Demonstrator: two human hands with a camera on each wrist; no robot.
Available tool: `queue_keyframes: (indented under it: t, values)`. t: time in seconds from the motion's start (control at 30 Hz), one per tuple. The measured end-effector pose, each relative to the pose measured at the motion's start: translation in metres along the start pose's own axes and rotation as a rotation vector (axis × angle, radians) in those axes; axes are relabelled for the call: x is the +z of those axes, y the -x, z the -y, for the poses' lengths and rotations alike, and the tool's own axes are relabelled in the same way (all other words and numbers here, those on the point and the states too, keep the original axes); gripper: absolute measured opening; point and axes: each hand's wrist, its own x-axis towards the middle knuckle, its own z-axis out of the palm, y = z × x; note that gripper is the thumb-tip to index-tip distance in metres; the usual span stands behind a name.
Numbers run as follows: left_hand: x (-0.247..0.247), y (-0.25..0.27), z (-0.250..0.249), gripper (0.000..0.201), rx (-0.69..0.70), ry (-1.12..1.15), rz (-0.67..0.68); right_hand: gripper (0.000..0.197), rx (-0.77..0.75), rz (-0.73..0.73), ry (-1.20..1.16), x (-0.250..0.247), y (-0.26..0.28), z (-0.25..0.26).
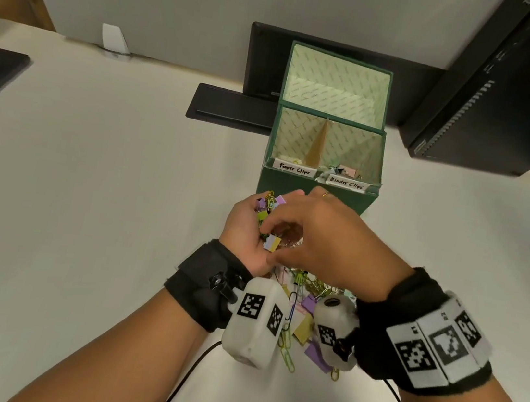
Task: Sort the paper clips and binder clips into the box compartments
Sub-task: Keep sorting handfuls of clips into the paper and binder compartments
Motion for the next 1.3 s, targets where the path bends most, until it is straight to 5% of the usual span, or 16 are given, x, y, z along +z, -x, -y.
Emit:
queue_keyframes:
  t: [0.47,0.77,0.93,1.07,1.2,1.3]
  values:
    - [0.004,0.002,0.000,0.043,0.030,0.077,0.081,0.033,0.107,-0.161,-0.453,-0.013,0.010,-0.012]
    - [0.002,-0.003,-0.002,0.047,-0.014,0.207,0.010,0.012,0.341,-0.741,-0.349,-0.050,-0.019,-0.055]
    - [0.003,-0.003,-0.003,0.046,-0.014,0.210,0.018,0.022,0.542,-0.393,-0.064,-0.048,-0.024,-0.073]
    - [0.003,-0.004,-0.002,0.046,0.010,0.199,0.010,0.010,0.341,-0.462,-0.198,-0.039,-0.013,-0.052]
    - [0.005,0.000,-0.003,0.042,0.053,0.160,0.029,0.012,0.063,-0.284,-0.363,-0.025,0.002,-0.016]
    - [0.006,0.002,-0.002,0.048,0.036,0.094,0.010,0.019,-0.011,-0.195,-0.265,-0.011,0.005,-0.006]
